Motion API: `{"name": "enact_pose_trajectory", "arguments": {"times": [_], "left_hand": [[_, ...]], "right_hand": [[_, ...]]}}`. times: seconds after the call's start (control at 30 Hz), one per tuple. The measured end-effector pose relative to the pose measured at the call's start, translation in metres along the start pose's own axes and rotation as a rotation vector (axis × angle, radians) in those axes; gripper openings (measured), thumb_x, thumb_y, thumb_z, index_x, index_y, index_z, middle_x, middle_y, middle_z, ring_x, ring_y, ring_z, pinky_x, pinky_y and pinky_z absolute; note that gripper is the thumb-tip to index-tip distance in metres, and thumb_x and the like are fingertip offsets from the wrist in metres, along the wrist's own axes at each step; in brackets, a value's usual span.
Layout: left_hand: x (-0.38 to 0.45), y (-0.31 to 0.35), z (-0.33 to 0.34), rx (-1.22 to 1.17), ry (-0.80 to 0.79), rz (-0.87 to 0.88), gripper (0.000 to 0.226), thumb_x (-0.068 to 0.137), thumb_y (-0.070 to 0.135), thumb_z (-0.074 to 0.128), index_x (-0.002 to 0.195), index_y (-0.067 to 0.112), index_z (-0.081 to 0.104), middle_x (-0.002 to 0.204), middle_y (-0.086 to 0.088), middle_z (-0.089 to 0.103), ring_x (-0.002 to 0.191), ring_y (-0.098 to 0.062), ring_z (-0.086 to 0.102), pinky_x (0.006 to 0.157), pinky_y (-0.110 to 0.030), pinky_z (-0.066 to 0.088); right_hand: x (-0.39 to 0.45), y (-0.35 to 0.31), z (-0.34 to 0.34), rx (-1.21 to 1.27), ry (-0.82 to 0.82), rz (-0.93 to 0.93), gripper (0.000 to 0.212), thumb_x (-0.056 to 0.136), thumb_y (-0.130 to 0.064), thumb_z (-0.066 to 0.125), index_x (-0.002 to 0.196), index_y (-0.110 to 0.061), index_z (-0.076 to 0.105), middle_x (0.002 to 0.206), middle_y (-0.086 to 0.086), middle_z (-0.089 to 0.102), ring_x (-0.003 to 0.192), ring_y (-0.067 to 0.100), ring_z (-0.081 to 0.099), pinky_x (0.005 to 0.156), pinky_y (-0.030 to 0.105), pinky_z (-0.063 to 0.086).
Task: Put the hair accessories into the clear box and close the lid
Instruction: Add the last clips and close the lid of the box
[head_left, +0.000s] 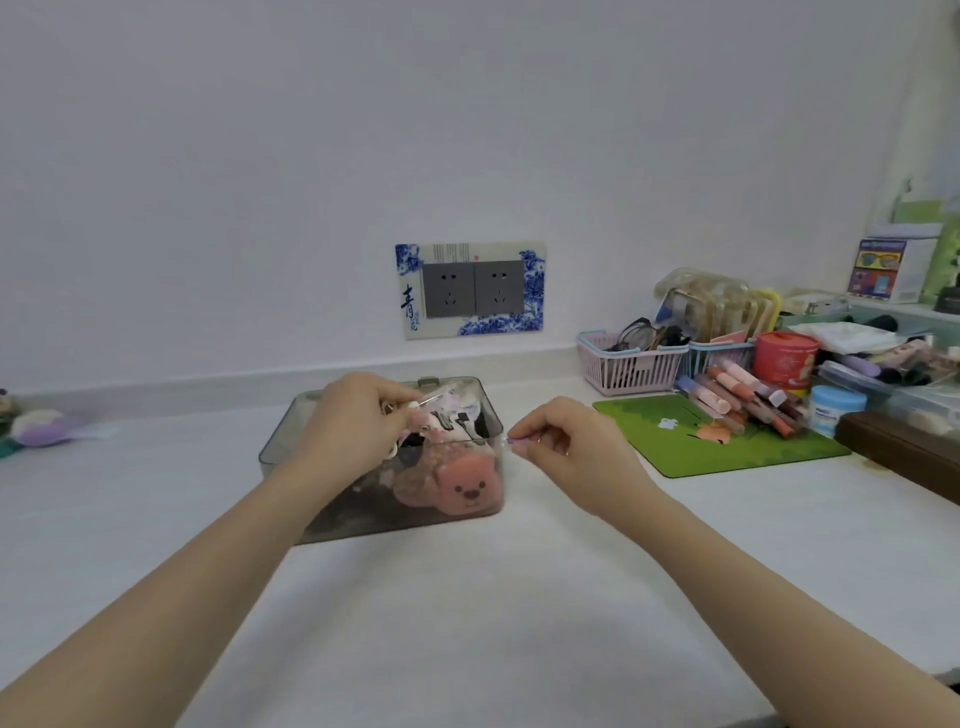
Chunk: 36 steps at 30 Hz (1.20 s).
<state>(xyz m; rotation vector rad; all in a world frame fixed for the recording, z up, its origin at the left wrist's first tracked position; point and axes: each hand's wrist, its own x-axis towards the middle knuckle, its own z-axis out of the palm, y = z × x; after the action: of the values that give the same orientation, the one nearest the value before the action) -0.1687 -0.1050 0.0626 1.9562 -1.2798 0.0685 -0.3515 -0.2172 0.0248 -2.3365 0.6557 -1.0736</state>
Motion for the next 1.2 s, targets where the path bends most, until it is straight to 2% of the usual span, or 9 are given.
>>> {"name": "enact_pose_trajectory", "arguments": {"times": [0.23,0.47,0.6,0.7,0.8,0.87,0.97,1.1,1.2], "left_hand": [[0.036,-0.043,-0.013,0.069,-0.059,-0.094,0.02,0.085,0.017,0.066,0.104,0.013,0.072,0.111,-0.01,0.069,0.066,-0.01,0.048,0.071,-0.021,0.038],[0.053,-0.073,-0.018,0.178,-0.283,-0.107,0.032,0.092,0.031,0.055,0.122,0.023,0.063,0.125,0.0,0.063,0.105,-0.018,0.06,0.085,-0.026,0.042],[0.055,-0.083,-0.021,0.143,-0.23,-0.061,0.036,0.096,0.036,0.043,0.094,0.01,0.068,0.085,0.001,0.062,0.075,-0.017,0.053,0.065,-0.026,0.037],[0.06,-0.088,-0.022,0.13,-0.105,-0.088,0.04,0.097,0.033,0.04,0.096,0.006,0.068,0.069,0.001,0.055,0.061,-0.012,0.05,0.061,-0.026,0.036],[0.067,-0.095,-0.023,0.075,0.018,-0.143,0.033,0.097,0.025,0.038,0.109,0.015,0.067,0.103,0.003,0.065,0.094,-0.008,0.057,0.079,-0.022,0.038],[0.076,-0.103,-0.022,0.023,0.037,-0.222,0.035,0.097,0.026,0.037,0.121,0.014,0.06,0.13,-0.002,0.058,0.12,-0.018,0.051,0.091,-0.026,0.036],[0.092,-0.116,-0.017,-0.086,-0.063,-0.418,0.049,0.098,0.036,0.034,0.14,0.011,0.039,0.146,-0.008,0.04,0.135,-0.027,0.037,0.109,-0.037,0.033],[0.107,-0.124,-0.013,-0.369,-0.039,-0.579,0.051,0.097,0.038,0.037,0.139,0.009,0.036,0.087,0.005,0.048,0.108,-0.026,0.056,0.093,-0.036,0.043],[0.112,-0.128,-0.01,-0.479,0.023,-0.579,0.045,0.096,0.033,0.042,0.13,0.003,0.044,0.075,0.002,0.043,0.089,-0.025,0.053,0.082,-0.033,0.041]], "right_hand": [[0.052,-0.022,0.043,0.002,-0.008,-0.025,0.007,0.082,-0.019,0.067,0.087,-0.018,0.07,0.077,-0.013,0.057,0.066,-0.002,0.05,0.061,0.006,0.039],[0.084,-0.007,0.064,-0.117,-0.194,0.107,0.005,0.08,-0.02,0.067,0.082,-0.022,0.071,0.069,-0.016,0.058,0.067,0.002,0.053,0.069,0.02,0.043],[0.092,-0.007,0.069,-0.129,-0.234,0.092,0.01,0.081,-0.021,0.063,0.084,-0.025,0.072,0.077,-0.015,0.063,0.075,0.003,0.055,0.084,0.028,0.045],[0.1,-0.006,0.072,-0.107,-0.166,0.123,0.016,0.084,-0.019,0.059,0.093,-0.023,0.072,0.088,-0.009,0.065,0.083,0.006,0.055,0.082,0.027,0.045],[0.116,0.002,0.077,-0.142,-0.15,0.212,0.03,0.083,-0.021,0.057,0.112,-0.024,0.064,0.119,0.002,0.06,0.112,0.02,0.05,0.089,0.032,0.041],[0.127,0.003,0.078,-0.097,-0.222,0.332,0.045,0.085,-0.026,0.054,0.13,-0.023,0.049,0.138,0.008,0.047,0.128,0.028,0.039,0.102,0.038,0.037],[0.143,0.0,0.081,0.112,-0.33,0.495,0.059,0.091,-0.031,0.05,0.143,-0.013,0.029,0.15,0.01,0.032,0.134,0.029,0.035,0.105,0.038,0.033],[0.157,0.002,0.086,0.235,-0.272,0.622,0.055,0.092,-0.029,0.05,0.139,-0.005,0.036,0.142,0.014,0.041,0.121,0.028,0.044,0.099,0.04,0.037],[0.161,0.008,0.089,0.319,-0.22,0.668,0.051,0.09,-0.03,0.053,0.133,-0.004,0.044,0.128,0.016,0.05,0.103,0.026,0.047,0.092,0.04,0.04]]}}
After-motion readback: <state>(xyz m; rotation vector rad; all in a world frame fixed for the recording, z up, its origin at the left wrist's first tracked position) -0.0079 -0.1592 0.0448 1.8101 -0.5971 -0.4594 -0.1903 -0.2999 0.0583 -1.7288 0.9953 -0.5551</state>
